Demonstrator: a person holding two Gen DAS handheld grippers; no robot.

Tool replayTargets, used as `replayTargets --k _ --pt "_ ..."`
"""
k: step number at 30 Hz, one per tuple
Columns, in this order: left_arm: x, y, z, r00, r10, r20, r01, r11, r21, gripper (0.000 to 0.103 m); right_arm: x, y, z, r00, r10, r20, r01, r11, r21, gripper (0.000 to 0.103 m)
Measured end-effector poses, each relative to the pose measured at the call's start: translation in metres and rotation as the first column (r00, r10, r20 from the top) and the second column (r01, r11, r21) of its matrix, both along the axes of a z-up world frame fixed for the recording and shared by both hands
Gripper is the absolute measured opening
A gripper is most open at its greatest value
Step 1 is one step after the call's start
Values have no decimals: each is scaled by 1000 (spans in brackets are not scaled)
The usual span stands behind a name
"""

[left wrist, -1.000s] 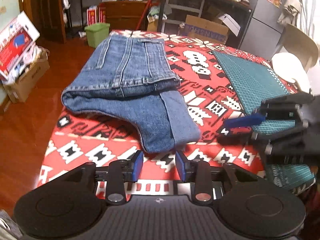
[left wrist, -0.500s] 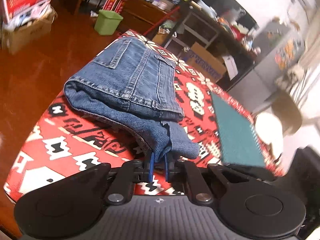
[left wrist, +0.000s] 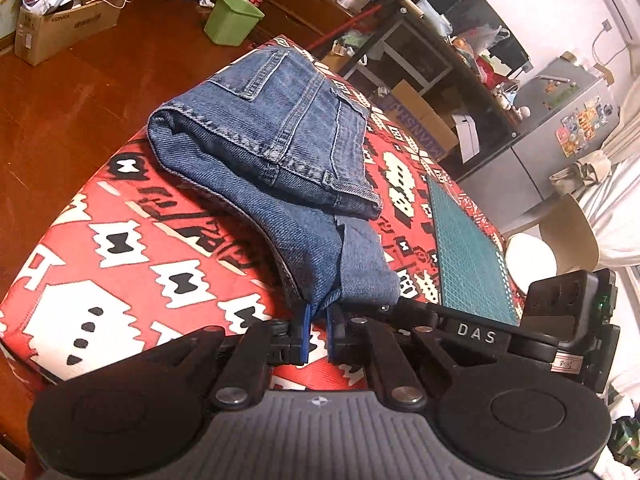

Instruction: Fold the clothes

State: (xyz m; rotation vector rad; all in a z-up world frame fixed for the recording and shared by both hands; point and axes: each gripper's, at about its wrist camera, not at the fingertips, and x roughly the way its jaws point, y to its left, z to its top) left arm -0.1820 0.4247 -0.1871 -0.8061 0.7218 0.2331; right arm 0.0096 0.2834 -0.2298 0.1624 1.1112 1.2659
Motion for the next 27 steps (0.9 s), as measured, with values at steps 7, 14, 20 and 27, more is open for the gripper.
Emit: replayTargets --k 7,14,20,27 --pt "-3 -9 -1 999 -23 -25 24 999 29 5 -6 -21 2 999 -38 -31 39 999 35 4" --pt "-14 -13 -3 998 -17 -57 21 998 54 0 -7 -30 -3 998 -67 5 67 998 -8 0" --pt "-8 -12 30 1000 -17 14 15 988 153 1 -6 -24 27 993 -82 88 78 996 47 0" --pt "35 -11 15 994 -88 -57 98 976 193 2 -19 11 39 985 -7 174 6 1000 9 2"
